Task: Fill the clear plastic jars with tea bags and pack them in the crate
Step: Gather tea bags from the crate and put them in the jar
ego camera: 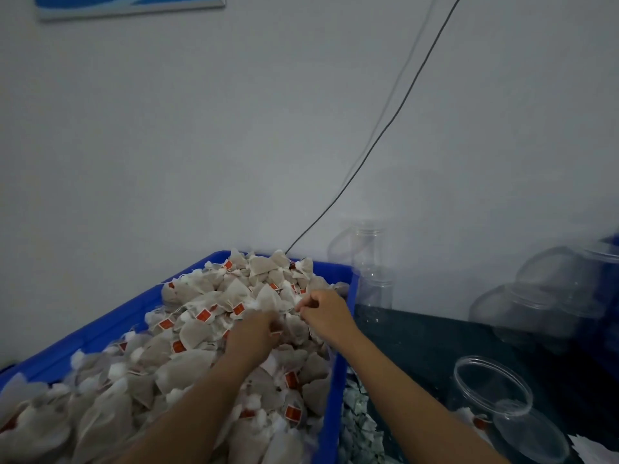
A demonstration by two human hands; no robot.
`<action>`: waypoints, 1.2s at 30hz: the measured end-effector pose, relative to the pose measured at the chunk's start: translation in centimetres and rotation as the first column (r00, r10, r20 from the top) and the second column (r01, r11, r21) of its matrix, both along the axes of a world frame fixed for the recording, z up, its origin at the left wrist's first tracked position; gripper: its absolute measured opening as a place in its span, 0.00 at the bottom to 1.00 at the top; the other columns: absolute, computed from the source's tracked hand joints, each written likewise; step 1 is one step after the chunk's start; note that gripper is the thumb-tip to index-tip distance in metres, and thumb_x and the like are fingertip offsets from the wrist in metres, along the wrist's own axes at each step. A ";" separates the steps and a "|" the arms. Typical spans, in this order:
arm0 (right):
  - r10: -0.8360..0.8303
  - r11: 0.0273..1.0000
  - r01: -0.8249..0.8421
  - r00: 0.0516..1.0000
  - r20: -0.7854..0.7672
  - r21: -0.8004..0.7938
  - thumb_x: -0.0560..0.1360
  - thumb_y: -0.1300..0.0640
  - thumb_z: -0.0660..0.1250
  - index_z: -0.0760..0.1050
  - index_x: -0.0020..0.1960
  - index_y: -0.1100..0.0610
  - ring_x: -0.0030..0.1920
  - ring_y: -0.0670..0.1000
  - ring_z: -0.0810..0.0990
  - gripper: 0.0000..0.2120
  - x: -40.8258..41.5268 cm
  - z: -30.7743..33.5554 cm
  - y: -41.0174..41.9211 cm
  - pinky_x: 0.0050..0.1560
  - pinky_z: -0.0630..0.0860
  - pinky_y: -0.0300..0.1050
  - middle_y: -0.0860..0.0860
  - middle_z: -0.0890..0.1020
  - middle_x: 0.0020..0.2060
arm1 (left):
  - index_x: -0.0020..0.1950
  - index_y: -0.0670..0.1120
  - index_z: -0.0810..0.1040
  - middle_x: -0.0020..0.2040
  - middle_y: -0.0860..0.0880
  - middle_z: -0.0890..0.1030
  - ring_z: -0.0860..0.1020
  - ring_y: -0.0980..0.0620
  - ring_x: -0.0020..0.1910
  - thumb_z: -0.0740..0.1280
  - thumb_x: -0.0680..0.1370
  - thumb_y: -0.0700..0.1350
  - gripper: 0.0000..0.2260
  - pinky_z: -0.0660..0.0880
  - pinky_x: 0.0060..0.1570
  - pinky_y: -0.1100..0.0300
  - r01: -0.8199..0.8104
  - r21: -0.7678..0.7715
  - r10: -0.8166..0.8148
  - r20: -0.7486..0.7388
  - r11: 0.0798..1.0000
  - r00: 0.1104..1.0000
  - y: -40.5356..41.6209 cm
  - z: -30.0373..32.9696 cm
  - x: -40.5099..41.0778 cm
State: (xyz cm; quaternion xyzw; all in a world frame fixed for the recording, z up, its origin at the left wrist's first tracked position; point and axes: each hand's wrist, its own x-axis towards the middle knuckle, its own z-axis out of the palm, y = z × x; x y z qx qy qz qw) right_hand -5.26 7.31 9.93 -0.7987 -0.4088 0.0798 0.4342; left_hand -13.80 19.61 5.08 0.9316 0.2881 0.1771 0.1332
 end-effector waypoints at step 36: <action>0.125 0.950 -0.092 0.988 -0.092 0.299 0.75 0.57 0.70 0.66 0.69 0.56 0.61 0.49 0.76 0.25 0.6 -2.6 4.7 0.55 0.74 0.31 0.52 0.75 0.63 | 0.45 0.51 0.84 0.45 0.54 0.85 0.82 0.55 0.49 0.71 0.75 0.44 0.03 0.77 0.49 0.68 0.493 -0.429 -0.410 0.275 0.757 0.870 3.1 6.8 2.4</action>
